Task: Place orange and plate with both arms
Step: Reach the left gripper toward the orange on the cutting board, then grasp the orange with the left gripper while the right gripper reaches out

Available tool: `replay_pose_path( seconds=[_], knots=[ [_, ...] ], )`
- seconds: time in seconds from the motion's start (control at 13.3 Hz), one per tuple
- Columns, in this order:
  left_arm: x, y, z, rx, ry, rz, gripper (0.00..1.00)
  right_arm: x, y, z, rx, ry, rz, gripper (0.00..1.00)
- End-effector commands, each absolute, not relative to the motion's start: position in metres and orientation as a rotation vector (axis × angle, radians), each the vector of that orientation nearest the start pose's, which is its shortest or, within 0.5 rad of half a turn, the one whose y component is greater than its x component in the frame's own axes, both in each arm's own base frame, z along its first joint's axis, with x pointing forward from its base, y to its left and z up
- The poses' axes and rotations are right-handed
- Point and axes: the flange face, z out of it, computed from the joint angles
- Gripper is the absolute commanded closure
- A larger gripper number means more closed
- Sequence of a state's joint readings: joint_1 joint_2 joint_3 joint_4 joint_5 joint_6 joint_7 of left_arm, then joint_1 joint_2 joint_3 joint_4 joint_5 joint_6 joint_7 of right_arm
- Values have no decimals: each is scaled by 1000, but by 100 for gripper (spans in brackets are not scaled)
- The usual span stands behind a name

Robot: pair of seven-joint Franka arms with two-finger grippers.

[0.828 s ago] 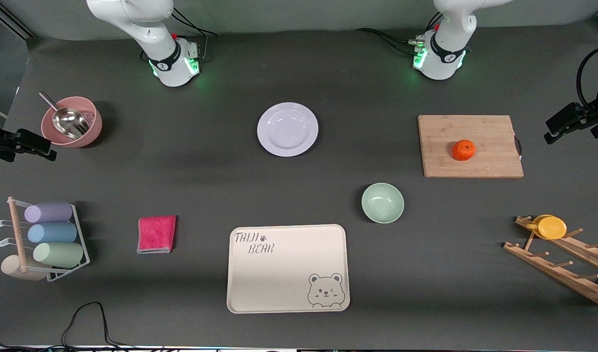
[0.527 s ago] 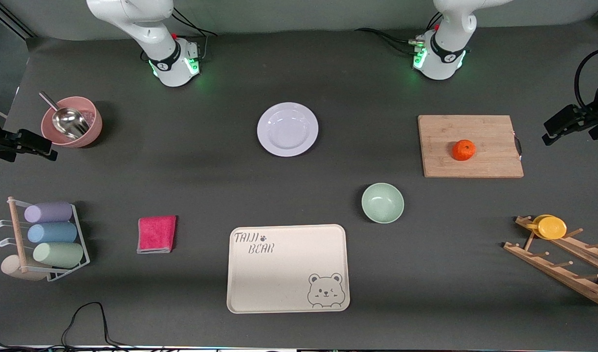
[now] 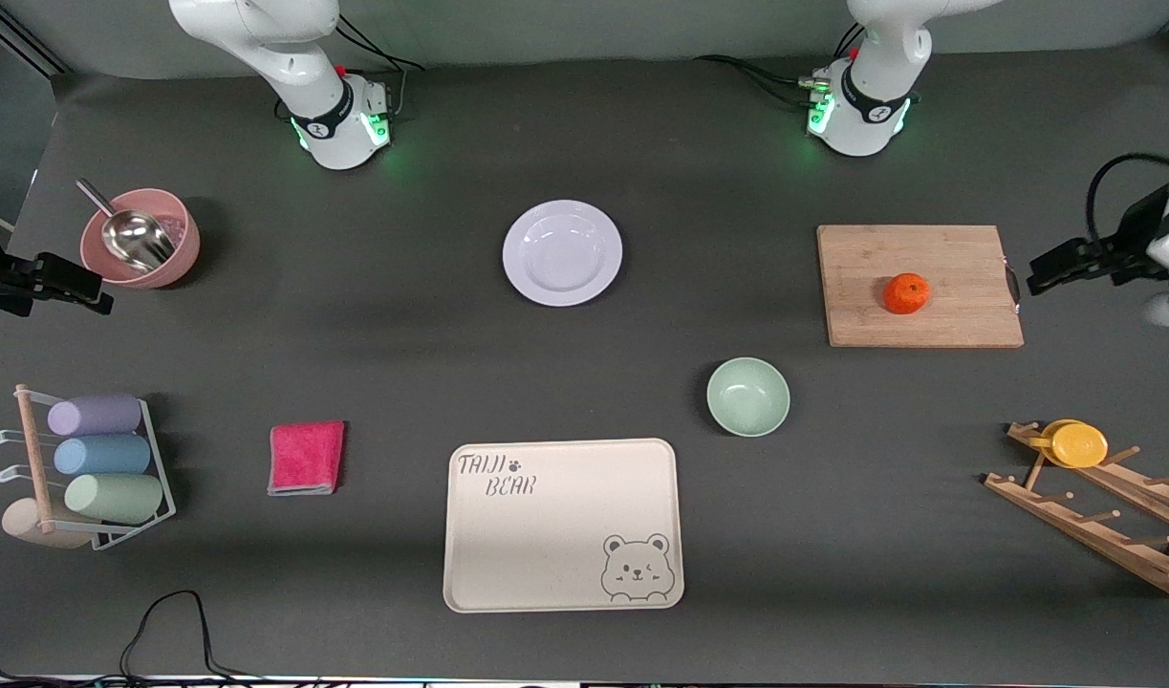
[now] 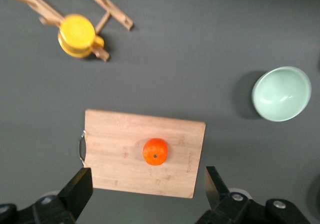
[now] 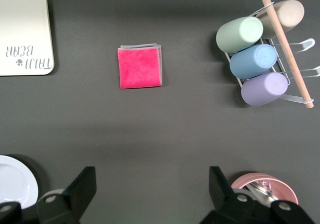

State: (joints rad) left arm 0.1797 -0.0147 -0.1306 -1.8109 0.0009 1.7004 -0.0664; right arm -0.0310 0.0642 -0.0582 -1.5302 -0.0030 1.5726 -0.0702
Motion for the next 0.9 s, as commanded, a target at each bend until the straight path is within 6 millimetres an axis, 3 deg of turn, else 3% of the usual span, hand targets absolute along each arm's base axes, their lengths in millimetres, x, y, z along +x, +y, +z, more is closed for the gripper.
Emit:
replay_pose_path(
  seconds=[0.0, 0.45, 0.83],
  knots=[
    [528, 43, 466, -3119, -213, 186, 0, 565, -48, 610, -3169, 46, 35, 0],
    [473, 40, 344, -3117, -216, 114, 0, 565, -47, 607, -3168, 45, 42, 0],
    [430, 32, 286, -3108, -269, 171, 0, 565, -47, 605, -3167, 48, 46, 0]
  ],
)
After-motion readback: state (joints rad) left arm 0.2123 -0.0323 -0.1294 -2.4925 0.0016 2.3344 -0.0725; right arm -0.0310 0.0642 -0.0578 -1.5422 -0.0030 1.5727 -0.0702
